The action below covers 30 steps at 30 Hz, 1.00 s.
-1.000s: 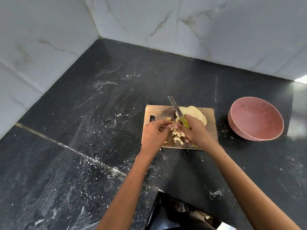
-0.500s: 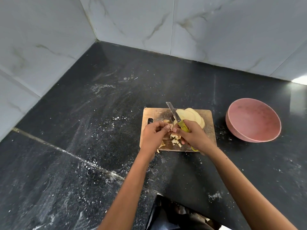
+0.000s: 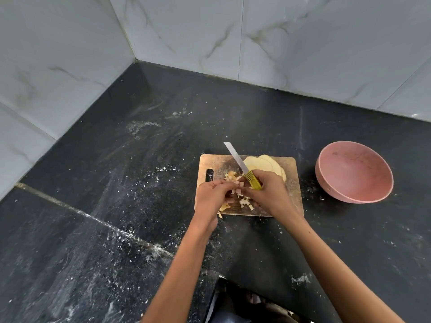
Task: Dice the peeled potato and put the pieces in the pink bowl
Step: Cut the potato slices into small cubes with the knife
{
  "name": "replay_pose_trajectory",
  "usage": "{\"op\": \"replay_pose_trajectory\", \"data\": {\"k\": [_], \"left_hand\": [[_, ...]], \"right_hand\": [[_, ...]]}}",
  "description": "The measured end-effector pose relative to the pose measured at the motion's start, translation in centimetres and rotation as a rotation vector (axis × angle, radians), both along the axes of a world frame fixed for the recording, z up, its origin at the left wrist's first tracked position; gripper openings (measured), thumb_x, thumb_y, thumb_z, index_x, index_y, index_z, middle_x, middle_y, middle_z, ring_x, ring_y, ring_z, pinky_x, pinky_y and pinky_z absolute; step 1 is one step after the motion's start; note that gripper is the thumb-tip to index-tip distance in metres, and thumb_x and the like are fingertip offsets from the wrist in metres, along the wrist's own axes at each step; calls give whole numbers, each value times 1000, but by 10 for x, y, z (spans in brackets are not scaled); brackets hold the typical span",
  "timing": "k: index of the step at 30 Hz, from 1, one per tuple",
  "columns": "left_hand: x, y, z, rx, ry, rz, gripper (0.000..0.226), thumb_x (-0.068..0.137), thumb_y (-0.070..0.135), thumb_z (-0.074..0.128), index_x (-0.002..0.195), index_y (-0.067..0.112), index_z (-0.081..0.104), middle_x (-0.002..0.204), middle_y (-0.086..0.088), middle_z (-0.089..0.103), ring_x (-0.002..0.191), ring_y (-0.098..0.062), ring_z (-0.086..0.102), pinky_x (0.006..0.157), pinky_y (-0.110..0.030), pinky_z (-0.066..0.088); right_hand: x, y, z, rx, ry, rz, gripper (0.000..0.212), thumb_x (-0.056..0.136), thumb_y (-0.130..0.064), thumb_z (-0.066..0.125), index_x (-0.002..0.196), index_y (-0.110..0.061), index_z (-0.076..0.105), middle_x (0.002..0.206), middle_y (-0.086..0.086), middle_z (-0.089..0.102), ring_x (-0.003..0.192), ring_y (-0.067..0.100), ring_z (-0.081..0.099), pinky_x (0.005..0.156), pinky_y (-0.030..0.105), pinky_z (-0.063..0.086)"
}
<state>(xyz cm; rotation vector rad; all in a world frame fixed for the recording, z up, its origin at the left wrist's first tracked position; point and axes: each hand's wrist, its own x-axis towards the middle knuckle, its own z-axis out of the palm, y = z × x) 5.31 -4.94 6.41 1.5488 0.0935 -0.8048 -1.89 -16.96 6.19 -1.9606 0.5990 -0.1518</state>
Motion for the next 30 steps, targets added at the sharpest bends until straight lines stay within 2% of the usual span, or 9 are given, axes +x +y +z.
{"op": "replay_pose_trajectory", "data": {"k": [5,8,11,14,17,21,23,26,30], "left_hand": [[-4,-4,-3,-69,181,149,11,86,3,66,91,-5,72,75,-11,68,66,-13,62,57,-20,53],[0,1,-8,67,-85,75,7,86,2,68,86,6,74,79,-3,71,69,-10,66,62,-19,55],[3,5,-10,252,-416,-136,17,85,4,68,95,16,77,93,5,73,84,-4,67,81,-23,56],[4,7,-5,228,-478,-296,34,88,1,63,119,14,67,114,7,68,103,1,61,89,-10,47],[4,9,-2,137,-508,-381,51,88,-7,59,134,16,55,124,16,55,117,3,53,98,-11,41],[15,21,-5,290,-728,-172,42,83,-8,63,118,15,68,102,8,71,92,4,64,86,-15,51],[25,27,-10,421,-815,-151,32,82,-3,66,108,15,73,97,6,71,81,1,63,83,-23,53],[34,27,-14,538,-813,-282,29,81,9,74,110,13,71,101,-2,68,80,-6,57,80,-12,45],[36,15,-20,604,-797,-472,37,77,21,81,112,13,72,98,-5,70,77,-8,56,74,-15,44]], "right_hand": [[-4,2,-3,39,-21,-80,13,78,-16,78,77,-17,65,58,-7,62,42,3,50,45,23,45],[-5,-2,-5,6,-14,-124,12,78,-15,78,80,-14,66,64,0,66,43,4,52,45,19,46],[-7,-5,-5,-49,23,-127,7,80,-10,75,85,-12,69,69,3,68,40,3,53,44,12,44],[-7,-4,-7,-111,35,-114,4,83,-12,73,84,-15,71,66,-4,66,44,0,55,47,8,40],[-5,-3,-7,-181,59,-94,8,83,-12,72,89,-17,73,72,-7,65,63,2,56,55,7,38],[-2,-4,-6,-227,71,-118,9,86,-12,69,93,-15,73,79,-3,68,71,7,57,60,9,39],[-2,-3,-8,-230,50,-142,12,86,-16,69,97,-14,73,85,-2,71,80,12,62,71,23,48],[-2,0,-12,-228,57,-135,13,86,-21,70,96,-14,69,84,-2,69,77,16,63,74,39,53],[-5,9,-15,-298,61,-93,26,86,-25,70,108,-15,62,89,0,70,79,19,63,70,36,51]]}}
